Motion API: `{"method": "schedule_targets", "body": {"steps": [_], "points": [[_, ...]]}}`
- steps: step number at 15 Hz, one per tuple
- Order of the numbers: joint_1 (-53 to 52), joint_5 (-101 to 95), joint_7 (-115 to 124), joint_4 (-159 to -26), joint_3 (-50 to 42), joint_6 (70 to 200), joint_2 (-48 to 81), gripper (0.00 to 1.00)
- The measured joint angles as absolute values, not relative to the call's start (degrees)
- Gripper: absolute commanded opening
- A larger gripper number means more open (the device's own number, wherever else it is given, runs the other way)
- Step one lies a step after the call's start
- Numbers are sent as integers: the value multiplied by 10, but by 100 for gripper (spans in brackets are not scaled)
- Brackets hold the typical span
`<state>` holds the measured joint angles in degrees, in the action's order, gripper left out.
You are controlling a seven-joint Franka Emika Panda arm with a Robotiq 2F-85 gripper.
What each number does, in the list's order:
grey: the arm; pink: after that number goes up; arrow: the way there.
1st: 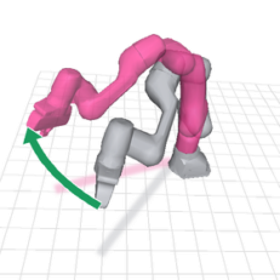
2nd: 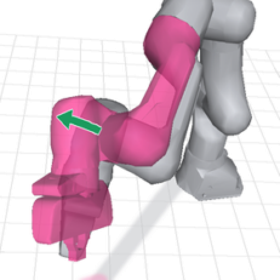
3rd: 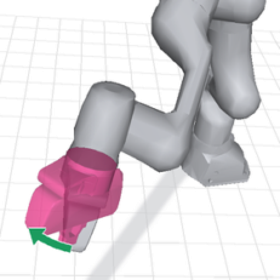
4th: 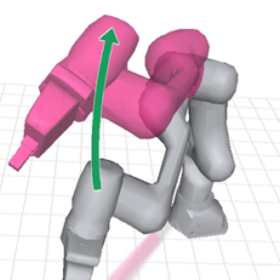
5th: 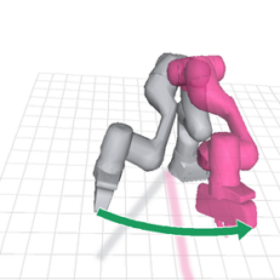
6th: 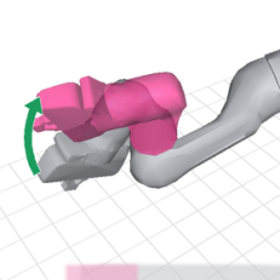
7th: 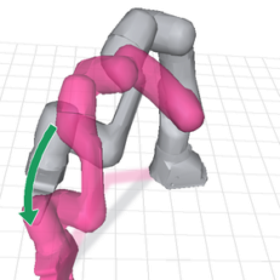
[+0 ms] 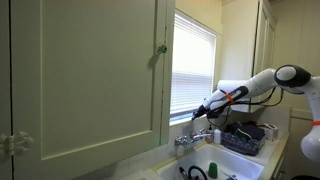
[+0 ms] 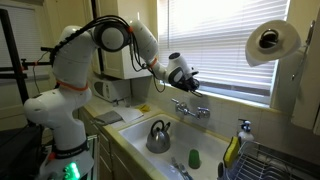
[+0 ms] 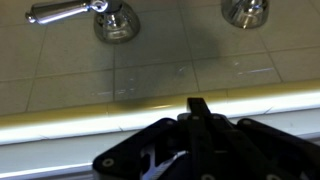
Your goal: Open the blinds half way
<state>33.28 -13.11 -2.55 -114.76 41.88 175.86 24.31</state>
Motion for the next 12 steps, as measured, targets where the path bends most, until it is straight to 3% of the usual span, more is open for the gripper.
{"method": "schedule_targets", "body": {"steps": [12], "points": [[195,-149,-104,-1145,268,2079,344,0]]}}
